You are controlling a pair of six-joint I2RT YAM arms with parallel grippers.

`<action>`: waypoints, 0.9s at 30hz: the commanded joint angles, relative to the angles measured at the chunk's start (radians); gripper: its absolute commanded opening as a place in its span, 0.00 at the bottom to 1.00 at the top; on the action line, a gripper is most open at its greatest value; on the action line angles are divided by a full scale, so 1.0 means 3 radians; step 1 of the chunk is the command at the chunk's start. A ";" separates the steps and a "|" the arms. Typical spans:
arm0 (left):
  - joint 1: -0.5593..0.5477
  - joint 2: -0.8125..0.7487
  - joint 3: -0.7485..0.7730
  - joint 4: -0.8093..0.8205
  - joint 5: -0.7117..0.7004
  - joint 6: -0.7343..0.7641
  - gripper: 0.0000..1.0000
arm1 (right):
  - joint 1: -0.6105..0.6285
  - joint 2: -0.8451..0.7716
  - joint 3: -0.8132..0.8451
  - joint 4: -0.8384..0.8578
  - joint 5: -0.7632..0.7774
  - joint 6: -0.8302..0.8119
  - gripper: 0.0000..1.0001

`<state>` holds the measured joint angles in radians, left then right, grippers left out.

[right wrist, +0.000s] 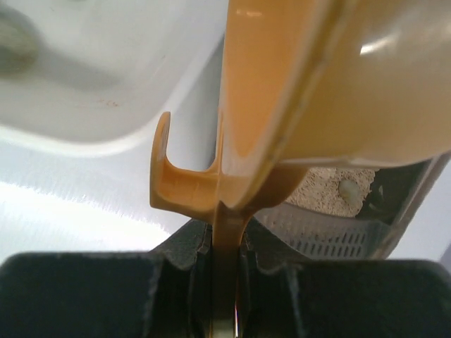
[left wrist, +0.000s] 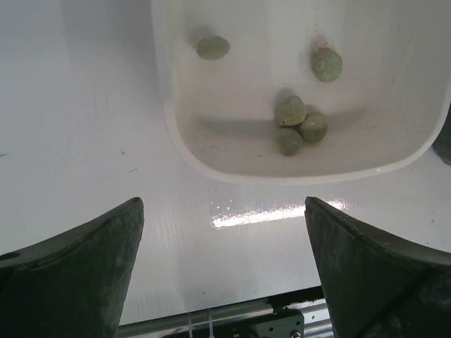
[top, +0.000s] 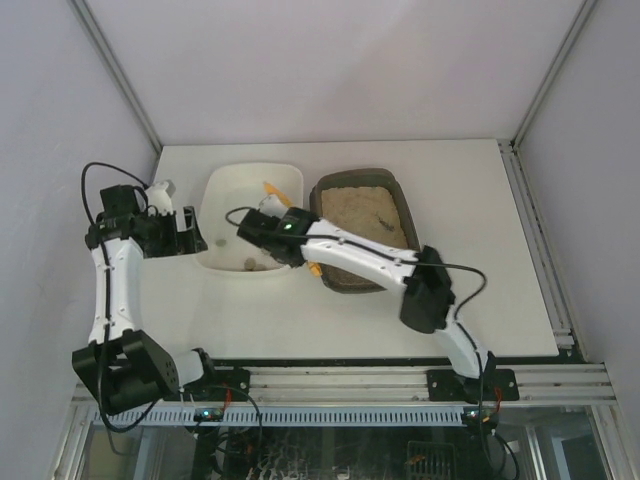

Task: Clean the litter box

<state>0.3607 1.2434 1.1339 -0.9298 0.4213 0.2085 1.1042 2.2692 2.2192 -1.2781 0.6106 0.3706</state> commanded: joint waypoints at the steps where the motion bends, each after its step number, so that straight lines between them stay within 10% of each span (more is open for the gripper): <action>1: -0.0482 -0.0270 0.0394 0.0210 -0.0700 -0.0628 1.00 | -0.0270 -0.1452 -0.0525 0.0835 -0.0366 0.0309 0.00; 5: -0.1558 -0.0272 0.0799 0.0384 -0.1801 -0.1338 1.00 | -0.0878 -0.2424 -0.1603 0.1514 -0.1150 0.0616 0.00; 11: -0.2303 -0.0147 0.0564 0.1440 -0.1797 -0.2606 1.00 | -0.1758 -0.3600 -0.2932 0.1970 -0.1888 0.1045 0.00; 27: -0.3375 0.2448 0.2432 0.0543 -0.2792 -0.2996 0.94 | -0.2315 -0.4487 -0.3547 0.1719 -0.1849 0.0958 0.00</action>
<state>-0.6590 1.9358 1.7634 -0.7067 -0.3099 -0.6716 0.4435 0.9298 1.1507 -0.7757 0.0731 0.6941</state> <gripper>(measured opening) 0.941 0.108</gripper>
